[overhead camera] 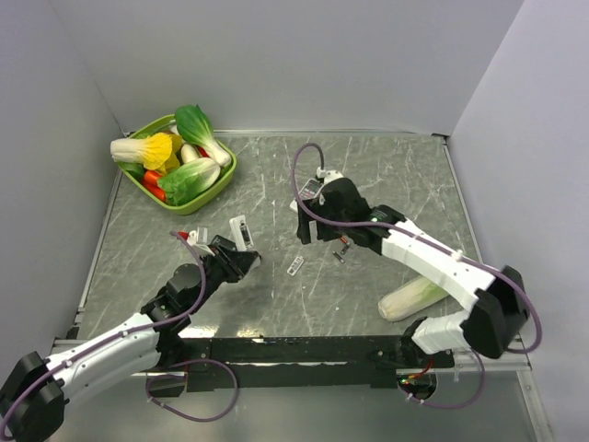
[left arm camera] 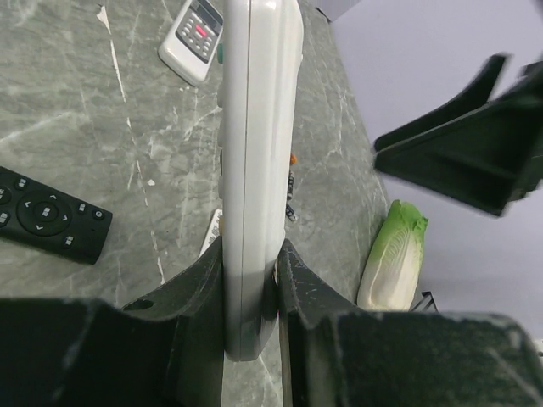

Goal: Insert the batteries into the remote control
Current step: Pick up the battery cover at the center of the board.

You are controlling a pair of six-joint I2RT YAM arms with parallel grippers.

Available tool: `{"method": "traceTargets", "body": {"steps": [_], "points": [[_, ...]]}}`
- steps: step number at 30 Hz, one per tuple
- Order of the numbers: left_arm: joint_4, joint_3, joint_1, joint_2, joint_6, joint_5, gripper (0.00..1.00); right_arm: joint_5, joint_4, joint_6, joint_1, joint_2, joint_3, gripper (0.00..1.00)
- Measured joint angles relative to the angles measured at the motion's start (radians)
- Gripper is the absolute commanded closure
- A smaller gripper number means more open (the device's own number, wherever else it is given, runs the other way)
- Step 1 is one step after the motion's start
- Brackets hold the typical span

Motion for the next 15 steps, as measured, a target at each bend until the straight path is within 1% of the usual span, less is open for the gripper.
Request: {"method": "traceTargets", "body": {"steps": [2, 7, 10, 11, 12, 15], "points": [[-0.017, 0.0, 0.001, -0.016, 0.0, -0.008, 0.99, -0.014, -0.026, 0.056, 0.0, 0.057, 0.0, 0.0], [-0.042, 0.0, 0.003, -0.032, 0.0, -0.009, 0.99, -0.056, -0.057, 0.178, 0.002, 0.241, 0.008, 0.01], [-0.049, 0.0, 0.003, -0.036, 0.0, -0.009, 0.99, -0.029, -0.134, 0.257, 0.012, 0.381, 0.068, 0.03], [-0.056, 0.0, 0.003, -0.043, 0.0, -0.009, 0.99, -0.003, -0.173, 0.283, 0.02, 0.43, 0.108, 0.06], [-0.061, -0.001, 0.003, -0.051, 0.0, -0.009, 0.99, 0.022, -0.208, 0.307, 0.029, 0.472, 0.15, 0.07], [-0.067, -0.009, 0.005, -0.073, 0.0, -0.009, 0.99, 0.085, -0.258, 0.375, 0.068, 0.568, 0.265, 0.2]]}}
